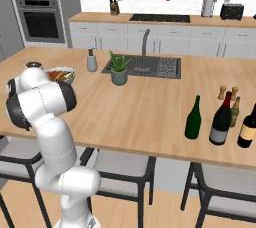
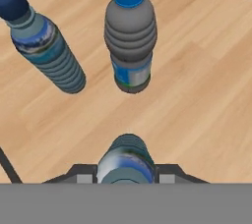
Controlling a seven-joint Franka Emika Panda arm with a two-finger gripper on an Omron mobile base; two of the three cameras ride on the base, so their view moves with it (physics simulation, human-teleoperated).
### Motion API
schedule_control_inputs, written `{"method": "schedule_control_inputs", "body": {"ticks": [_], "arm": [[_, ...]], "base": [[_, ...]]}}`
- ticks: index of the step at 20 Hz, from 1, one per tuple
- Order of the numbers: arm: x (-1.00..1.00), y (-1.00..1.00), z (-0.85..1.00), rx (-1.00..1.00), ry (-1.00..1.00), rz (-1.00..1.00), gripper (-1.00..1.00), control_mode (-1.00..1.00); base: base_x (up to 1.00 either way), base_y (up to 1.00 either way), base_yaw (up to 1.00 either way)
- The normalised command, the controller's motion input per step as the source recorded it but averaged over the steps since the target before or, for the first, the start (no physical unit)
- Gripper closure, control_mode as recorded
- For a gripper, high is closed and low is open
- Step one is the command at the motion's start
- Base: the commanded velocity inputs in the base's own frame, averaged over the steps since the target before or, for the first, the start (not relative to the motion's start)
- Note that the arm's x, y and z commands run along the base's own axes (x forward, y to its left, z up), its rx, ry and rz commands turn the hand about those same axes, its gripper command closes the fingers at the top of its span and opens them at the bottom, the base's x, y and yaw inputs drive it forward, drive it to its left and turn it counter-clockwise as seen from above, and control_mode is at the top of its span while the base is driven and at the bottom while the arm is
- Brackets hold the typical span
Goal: Move the plastic bottles in the middle to the plastics group, and the glass bottles in the middle to the glass group.
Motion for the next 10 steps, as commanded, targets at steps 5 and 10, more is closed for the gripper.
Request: {"method": "schedule_control_inputs", "body": {"ticks": [5, 10], "arm": [[0.03, 0.17, -0.30, 0.00, -0.07, 0.01, 1.00, -1.00], [0.00, 0.12, -0.33, 0.00, -0.04, 0.00, 1.00, -1.00]], "base": [[0.00, 0.00, 0.00], [0.00, 0.00, 0.00]]}}
